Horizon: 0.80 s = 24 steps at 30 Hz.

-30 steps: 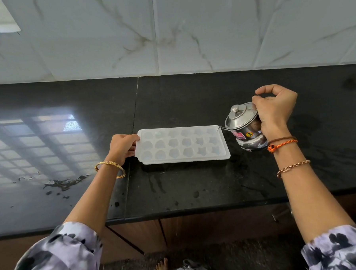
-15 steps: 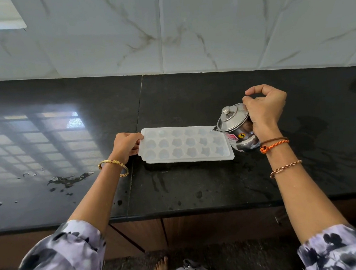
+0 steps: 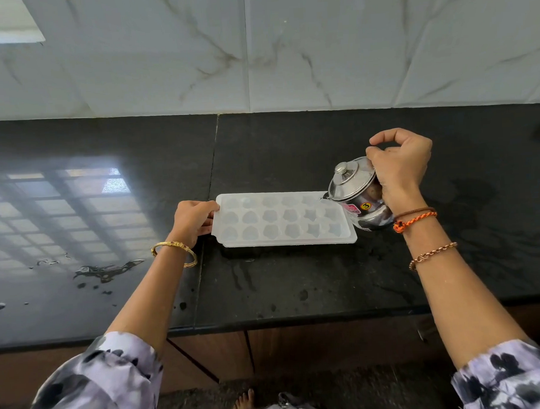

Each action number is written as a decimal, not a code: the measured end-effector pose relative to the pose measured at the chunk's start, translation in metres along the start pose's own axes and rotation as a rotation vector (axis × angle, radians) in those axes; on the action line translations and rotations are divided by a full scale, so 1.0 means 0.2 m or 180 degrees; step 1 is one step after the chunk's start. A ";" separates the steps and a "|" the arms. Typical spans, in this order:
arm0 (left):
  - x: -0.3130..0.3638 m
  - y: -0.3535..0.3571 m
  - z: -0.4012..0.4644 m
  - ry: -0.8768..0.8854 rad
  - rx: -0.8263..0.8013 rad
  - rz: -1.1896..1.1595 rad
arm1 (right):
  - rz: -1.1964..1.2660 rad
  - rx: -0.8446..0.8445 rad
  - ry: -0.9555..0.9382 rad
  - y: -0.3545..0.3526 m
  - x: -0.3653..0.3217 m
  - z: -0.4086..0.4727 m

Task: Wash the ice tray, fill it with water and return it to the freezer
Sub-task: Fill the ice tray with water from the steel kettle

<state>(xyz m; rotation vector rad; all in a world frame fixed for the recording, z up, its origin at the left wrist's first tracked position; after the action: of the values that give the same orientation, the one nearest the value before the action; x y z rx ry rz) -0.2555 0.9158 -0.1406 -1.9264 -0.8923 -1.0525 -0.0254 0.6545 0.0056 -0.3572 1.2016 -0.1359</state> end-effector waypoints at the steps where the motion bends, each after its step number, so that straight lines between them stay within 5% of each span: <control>1: 0.00 0.00 0.00 0.0000 0.0002 -0.0005 | 0.0006 0.0000 0.0005 0.00 0.00 0.00; 24: -0.01 0.00 0.01 -0.0025 -0.0087 -0.0028 | 0.0013 -0.0215 -0.0234 0.14 -0.09 -0.07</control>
<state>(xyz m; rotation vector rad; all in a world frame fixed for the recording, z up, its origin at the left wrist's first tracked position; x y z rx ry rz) -0.2554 0.9180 -0.1427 -1.9520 -0.8957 -1.0681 -0.0475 0.6834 0.0075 -0.4156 1.1360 -0.0782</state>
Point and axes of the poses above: each hand's wrist, its own z-axis towards the middle knuckle, its own y-axis out of the palm, x = y × z, the point moved 8 cm from there along z, towards the middle knuckle, and after that the axes turned 1 degree about -y, right-handed, at the moved point
